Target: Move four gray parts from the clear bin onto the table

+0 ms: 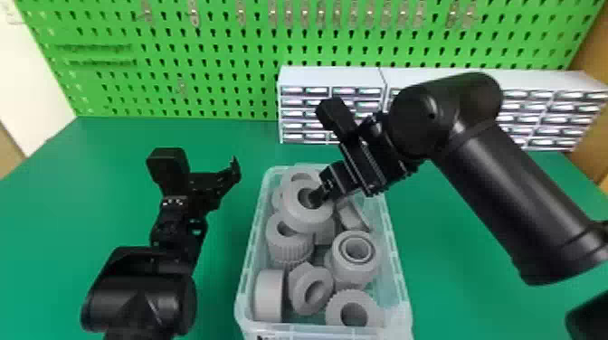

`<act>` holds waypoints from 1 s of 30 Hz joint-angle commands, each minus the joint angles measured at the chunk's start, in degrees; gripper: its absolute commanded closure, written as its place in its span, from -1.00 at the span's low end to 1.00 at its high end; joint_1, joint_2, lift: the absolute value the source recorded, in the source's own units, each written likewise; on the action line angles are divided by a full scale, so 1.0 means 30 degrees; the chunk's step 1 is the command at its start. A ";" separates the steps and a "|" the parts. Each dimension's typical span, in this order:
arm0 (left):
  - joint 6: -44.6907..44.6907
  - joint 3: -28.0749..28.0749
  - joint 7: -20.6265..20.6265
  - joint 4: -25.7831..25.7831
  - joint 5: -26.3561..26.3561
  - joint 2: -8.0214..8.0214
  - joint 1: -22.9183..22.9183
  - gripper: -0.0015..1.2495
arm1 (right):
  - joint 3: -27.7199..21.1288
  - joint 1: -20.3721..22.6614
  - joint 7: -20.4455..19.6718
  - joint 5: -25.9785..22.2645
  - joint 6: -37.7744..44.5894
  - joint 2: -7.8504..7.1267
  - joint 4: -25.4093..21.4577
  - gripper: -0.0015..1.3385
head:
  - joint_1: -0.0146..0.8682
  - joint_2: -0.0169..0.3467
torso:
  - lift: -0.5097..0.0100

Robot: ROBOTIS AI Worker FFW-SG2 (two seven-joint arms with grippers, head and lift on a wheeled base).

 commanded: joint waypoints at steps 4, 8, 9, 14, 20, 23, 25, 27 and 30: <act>-0.0038 -0.0049 0.0001 -0.0005 0.0105 0.0070 0.0119 -0.87 | -0.0973 0.0095 0.0001 0.0939 0.1487 -0.0015 -0.2402 0.55 | 0.60 -0.51 | 0.76; -0.0038 -0.0020 0.0001 -0.0005 0.0164 0.0100 0.0149 -0.87 | -0.1647 0.0212 0.0001 0.1349 0.2073 -0.0103 -0.3222 0.56 | 0.60 -0.51 | 0.76; -0.0038 -0.0020 0.0001 -0.0005 0.0164 0.0100 0.0149 -0.87 | -0.1793 0.0271 0.0001 0.1437 0.2131 -0.0132 -0.3368 0.55 | 0.60 -0.51 | 0.76; -0.0038 -0.0020 0.0001 -0.0005 0.0164 0.0100 0.0178 -0.87 | -0.2672 0.0476 0.0001 0.2609 0.2422 -0.0191 -0.3925 0.56 | 0.60 -0.51 | 0.76; -0.0038 -0.0079 0.0030 -0.0005 0.0164 0.0100 0.0178 -0.87 | -0.3932 0.0710 0.0001 0.3517 0.2422 -0.0366 -0.4482 0.55 | 0.60 -0.51 | 0.76; -0.0038 -0.0079 0.0030 -0.0005 0.0164 0.0100 0.0149 -0.87 | -0.4488 0.0798 0.0001 0.4074 0.2422 -0.0454 -0.4628 0.55 | 0.60 -0.51 | 0.76; -0.0038 -0.0167 0.0059 -0.0005 0.0134 0.0100 0.0149 -0.87 | -0.4840 0.0798 0.0001 0.4250 0.2422 -0.0542 -0.4628 0.56 | 0.60 -0.51 | 0.76; -0.0038 -0.0196 0.0059 -0.0005 0.0134 0.0100 0.0149 -0.87 | -0.5279 0.0886 0.0001 0.4425 0.2422 -0.0601 -0.4628 0.55 | 0.60 -0.51 | 0.76; -0.0038 -0.0196 0.0059 -0.0005 0.0134 0.0100 0.0149 -0.87 | -0.5807 0.1033 0.0001 0.4894 0.2422 -0.0689 -0.4804 0.55 | 0.60 -0.51 | 0.76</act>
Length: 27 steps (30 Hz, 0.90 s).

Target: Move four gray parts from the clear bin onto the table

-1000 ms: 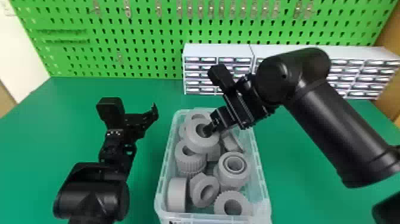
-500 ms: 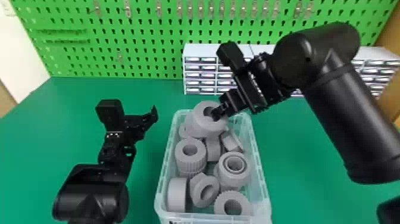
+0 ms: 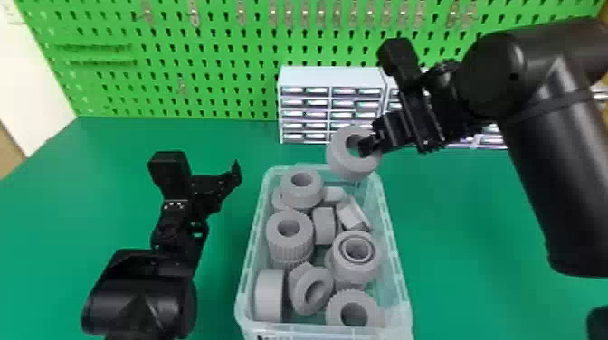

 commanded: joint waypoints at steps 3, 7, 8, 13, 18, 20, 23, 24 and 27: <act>0.0001 0.0003 0.0001 0.0000 0.0023 0.0000 0.0024 -0.87 | -0.1196 0.0263 0.0001 0.1008 0.0027 -0.0190 -0.0198 0.55 | 0.60 -0.51 | 0.76; 0.0001 0.0033 0.0031 0.0000 0.0023 0.0000 0.0024 -0.87 | -0.1899 0.0468 0.0001 0.1389 0.0027 -0.0278 -0.0256 0.55 | 0.60 -0.51 | 0.76; 0.0001 0.0033 0.0031 0.0000 0.0023 0.0000 0.0024 -0.87 | -0.2017 0.0497 0.0001 0.1507 0.0027 -0.0337 -0.0285 0.56 | 0.60 -0.51 | 0.76; 0.0001 -0.0026 0.0031 0.0000 0.0023 0.0000 -0.0006 -0.87 | -0.2749 0.0820 0.0001 0.2092 0.0027 -0.0454 -0.0461 0.56 | 0.60 -0.51 | 0.76; 0.0001 -0.0026 0.0119 0.0000 0.0082 0.0000 -0.0006 -0.86 | -0.3511 0.1200 0.0001 0.2561 0.0027 -0.0630 -0.0490 0.55 | 0.60 -0.51 | 0.76; 0.0001 -0.0084 0.0119 0.0000 0.0082 0.0000 -0.0035 -0.86 | -0.3833 0.1406 0.0001 0.2590 0.0027 -0.0776 -0.0461 0.55 | 0.60 -0.51 | 0.76; 0.0001 -0.0114 0.0177 0.0000 0.0111 0.0000 -0.0035 -0.86 | -0.4243 0.1669 0.0001 0.2620 0.0027 -0.0952 -0.0461 0.56 | 0.60 -0.51 | 0.76; 0.0001 -0.0114 0.0177 0.0000 0.0111 0.0000 -0.0035 -0.86 | -0.4360 0.1757 0.0001 0.2649 0.0027 -0.1011 -0.0490 0.56 | 0.60 -0.51 | 0.76; 0.0001 -0.0114 0.0177 0.0000 0.0141 0.0000 -0.0094 -0.86 | -0.4712 0.1962 0.0001 0.2678 0.0027 -0.1186 -0.0490 0.55 | 0.60 -0.51 | 0.76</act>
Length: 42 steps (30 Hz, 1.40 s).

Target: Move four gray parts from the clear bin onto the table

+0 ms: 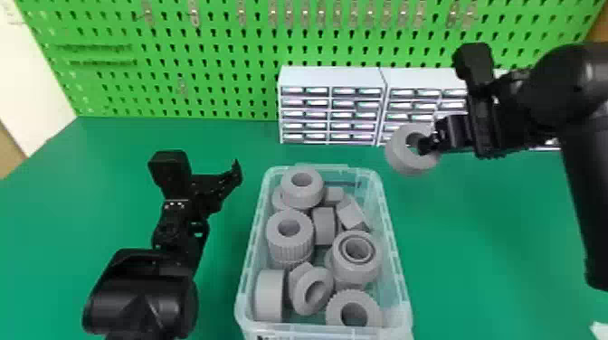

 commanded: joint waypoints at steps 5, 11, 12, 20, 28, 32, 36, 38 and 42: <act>0.0000 -0.0011 0.0030 0.0000 0.0037 0.0000 -0.0089 -0.86 | -0.0759 0.0604 0.0001 0.0268 0.0027 -0.0626 -0.0160 0.56 | 0.60 -0.51 | 0.76; 0.0000 -0.0040 0.0030 0.0000 0.0066 0.0000 -0.0089 -0.86 | -0.1257 0.1043 0.0001 0.0707 0.0027 -0.0773 -0.0160 0.56 | 0.60 -0.51 | 0.76; 0.0000 -0.0069 0.0059 0.0000 0.0066 0.0000 -0.0118 -0.86 | -0.1345 0.1131 0.0001 0.0766 0.0027 -0.0773 -0.0160 0.56 | 0.60 -0.51 | 0.76; 0.0000 -0.0187 0.0235 0.0029 0.0096 0.0000 -0.0206 -0.86 | -0.2048 0.1717 0.0001 0.1469 0.0027 -0.0919 0.0133 0.55 | 0.60 -0.51 | 0.76; 0.0000 -0.0245 0.0264 0.0029 0.0125 0.0000 -0.0206 -0.86 | -0.2370 0.2186 0.0001 0.1586 0.0027 -0.1036 0.0690 0.56 | 0.60 -0.51 | 0.76; 0.0000 -0.0274 0.0323 0.0029 0.0125 0.0000 -0.0206 -0.86 | -0.2370 0.2420 0.0001 0.1733 0.0027 -0.1007 0.1158 0.55 | 0.60 -0.51 | 0.76; 0.0000 -0.0274 0.0323 0.0029 0.0184 0.0000 -0.0235 -0.86 | -0.2399 0.2596 0.0001 0.1762 0.0027 -0.0948 0.1627 0.56 | 0.60 -0.51 | 0.76; 0.0000 -0.0304 0.0323 0.0059 0.0184 0.0000 -0.0265 -0.86 | -0.2458 0.2713 0.0001 0.1762 0.0027 -0.0919 0.1979 0.55 | 0.60 -0.51 | 0.76; 0.0000 -0.0362 0.0352 0.0088 0.0213 -0.0029 -0.0265 -0.86 | -0.2341 0.2860 0.0001 0.1762 0.0027 -0.0919 0.2858 0.55 | 0.60 -0.51 | 0.76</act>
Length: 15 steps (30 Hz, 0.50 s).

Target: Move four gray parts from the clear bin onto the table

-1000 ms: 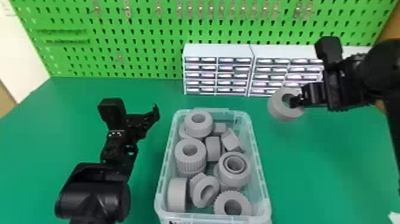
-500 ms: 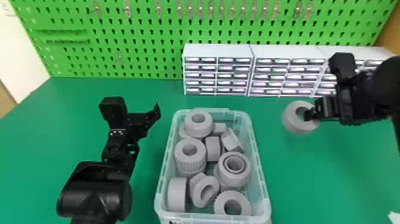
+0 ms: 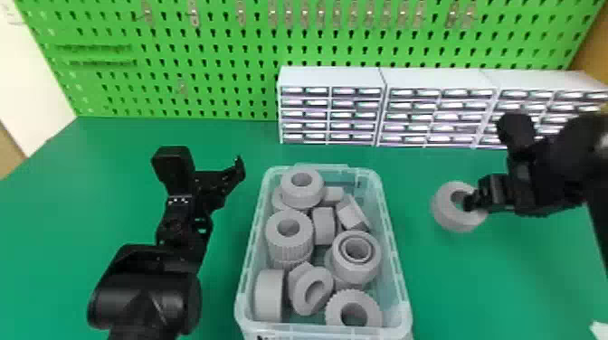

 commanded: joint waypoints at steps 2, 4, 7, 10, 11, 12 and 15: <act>0.0000 -0.0059 0.0011 0.0063 0.0051 -0.0016 -0.0036 -0.86 | 0.0197 0.0191 0.0001 0.0000 0.0027 0.0009 0.1573 0.55 | 0.60 -0.51 | 0.76; 0.0000 -0.0059 0.0011 0.0063 0.0081 -0.0016 -0.0036 -0.86 | 0.0285 0.0191 0.0001 0.0000 0.0027 0.0009 0.2188 0.56 | 0.60 -0.51 | 0.76; -0.0029 -0.0059 0.0040 0.0063 0.0110 -0.0016 -0.0036 -0.86 | 0.0372 0.0308 0.0001 0.0000 0.0027 0.0009 0.3096 0.56 | 0.60 -0.51 | 0.76; -0.0029 -0.0059 0.0040 0.0093 0.0110 -0.0016 -0.0036 -0.86 | 0.0314 0.0484 0.0001 0.0000 0.0027 0.0009 0.3770 0.55 | 0.60 -0.51 | 0.76; -0.0029 -0.0059 0.0040 0.0093 0.0110 -0.0016 -0.0036 -0.86 | 0.0285 0.0513 0.0001 0.0030 0.0027 0.0009 0.3975 0.55 | 0.60 -0.51 | 0.76; -0.0029 -0.0059 0.0040 0.0093 0.0110 -0.0016 -0.0036 -0.86 | 0.0285 0.0513 0.0001 0.0059 0.0027 0.0009 0.4092 0.56 | 0.60 -0.51 | 0.76; -0.0058 -0.0059 0.0040 0.0093 0.0110 -0.0016 -0.0065 -0.86 | 0.0255 0.0542 0.0001 0.0206 0.0027 0.0009 0.4356 0.55 | 0.60 -0.51 | 0.76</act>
